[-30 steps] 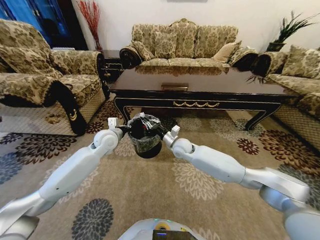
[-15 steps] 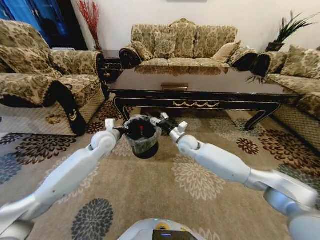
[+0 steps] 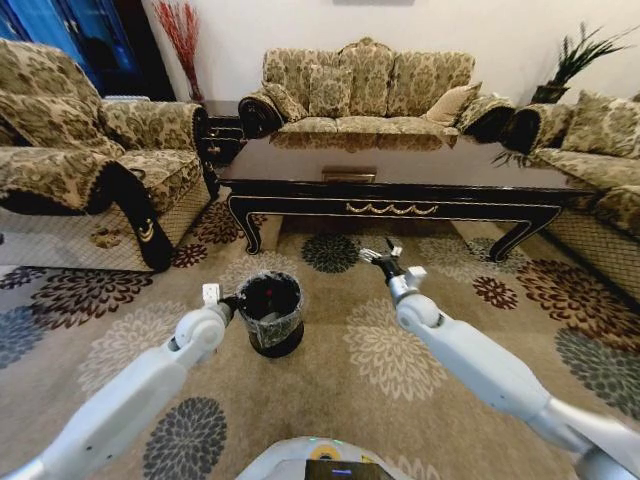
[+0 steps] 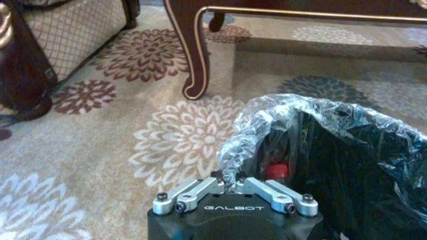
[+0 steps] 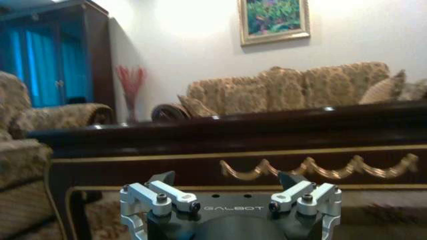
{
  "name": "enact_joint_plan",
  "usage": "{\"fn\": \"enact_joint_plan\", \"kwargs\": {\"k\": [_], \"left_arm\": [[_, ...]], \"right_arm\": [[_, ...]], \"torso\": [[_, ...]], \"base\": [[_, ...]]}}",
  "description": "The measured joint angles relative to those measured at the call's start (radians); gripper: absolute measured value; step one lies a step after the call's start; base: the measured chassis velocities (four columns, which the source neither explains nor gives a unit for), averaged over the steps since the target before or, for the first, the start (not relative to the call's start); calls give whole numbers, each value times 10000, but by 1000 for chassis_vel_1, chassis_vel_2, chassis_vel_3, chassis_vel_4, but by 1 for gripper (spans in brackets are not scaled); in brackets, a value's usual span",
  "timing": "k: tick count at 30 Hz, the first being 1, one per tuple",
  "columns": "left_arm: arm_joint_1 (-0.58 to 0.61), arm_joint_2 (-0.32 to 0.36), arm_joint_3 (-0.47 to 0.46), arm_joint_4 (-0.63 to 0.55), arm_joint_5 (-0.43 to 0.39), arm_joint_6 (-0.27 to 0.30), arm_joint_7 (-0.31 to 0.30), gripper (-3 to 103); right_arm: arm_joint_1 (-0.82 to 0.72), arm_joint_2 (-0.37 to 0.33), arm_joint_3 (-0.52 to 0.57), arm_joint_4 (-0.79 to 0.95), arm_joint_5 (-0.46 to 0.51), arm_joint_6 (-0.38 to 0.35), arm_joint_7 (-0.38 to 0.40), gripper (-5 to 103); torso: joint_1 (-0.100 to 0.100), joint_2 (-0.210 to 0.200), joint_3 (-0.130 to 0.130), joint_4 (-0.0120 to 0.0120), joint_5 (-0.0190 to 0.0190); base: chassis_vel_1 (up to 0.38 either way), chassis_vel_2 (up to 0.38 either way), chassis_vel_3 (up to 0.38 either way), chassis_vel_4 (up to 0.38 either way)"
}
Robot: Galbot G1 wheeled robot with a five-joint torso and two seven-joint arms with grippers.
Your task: Move to the front of the table and pick up the trash from the floor, then place it into the trash bin.
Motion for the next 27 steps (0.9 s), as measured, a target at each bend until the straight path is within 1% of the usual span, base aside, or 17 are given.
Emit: {"fn": "enact_joint_plan", "kwargs": {"k": [2, 4, 6, 8, 10, 13, 16, 21, 22, 23, 24, 25, 26, 27], "left_arm": [[-192, -212, 26, 353, 37, -74, 35, 4], [-270, -286, 46, 469, 36, -97, 34, 4], [-431, -527, 124, 791, 2, -113, 12, 4], [-459, -618, 142, 895, 7, -113, 5, 4], [-496, -924, 179, 1208, 117, -112, 1, 4], [-490, -1056, 201, 1473, 284, -141, 17, 4], [-439, -1220, 186, 1882, 729, -382, 237, 4], [-437, -1304, 103, 2064, 937, -532, 288, 4], [-417, -1283, 99, 2026, 976, -570, 247, 4], [-372, -1214, 94, 1886, 975, -575, 185, 2], [-372, -1214, 94, 1886, 975, -575, 185, 2], [-333, -1146, 79, 1730, 962, -586, 153, 7], [-294, -1063, 36, 1590, 947, -598, 90, 7], [-229, -961, -17, 1446, 911, -599, 10, 11]], "right_arm": [[-356, -18, 409, -27, -107, 41, -22, 100], [-450, -20, 499, -26, -120, 47, -27, 100], [-732, -56, 791, 18, -143, 48, -39, 100], [-799, -74, 851, 38, -147, 47, -41, 100], [-955, -137, 1002, 90, -155, 43, -45, 100], [-1010, -184, 1080, 138, -154, 34, -45, 100], [-1083, -193, 1156, 236, -138, 27, -45, 100], [-1197, -193, 1214, 305, -133, 25, -45, 100], [-1238, -195, 1231, 353, -133, 23, -46, 100], [-1265, -206, 1252, 397, -129, 21, -47, 100], [-1265, -206, 1252, 397, -129, 21, -47, 100], [-1286, -220, 1272, 449, -122, 17, -47, 100], [-1305, -238, 1304, 506, -111, 14, -48, 100], [-1334, -267, 1345, 555, -99, 10, -48, 100]], "torso": [[0, 0, 0, -2, -3], [0, 1, 0, 0, -2], [0, 0, 0, 1, 1], [0, 1, 0, 0, -3], [0, 0, 1, -1, -2], [0, 0, 0, -2, -4], [0, 0, 1, 4, -5], [0, 0, 1, 1, -1], [0, 0, 1, -4, -5], [0, 0, 1, -2, -5], [0, 0, 1, -2, -5], [0, 0, 1, -1, -4], [0, 1, -1, -2, 0], [0, 1, -1, 4, 2]], "base": [[0, 0, 0, 0], [0, 0, 0, 0], [0, 0, 0, 0], [0, 0, 0, 0], [0, 0, 0, 0], [0, 0, 0, 0], [0, 0, 0, 0], [0, 0, 0, 0], [0, 0, 0, 0], [0, 0, 0, 0], [0, 0, 0, 0], [0, 0, 0, 0], [0, 0, 0, 0], [0, 0, 0, 0]]}}
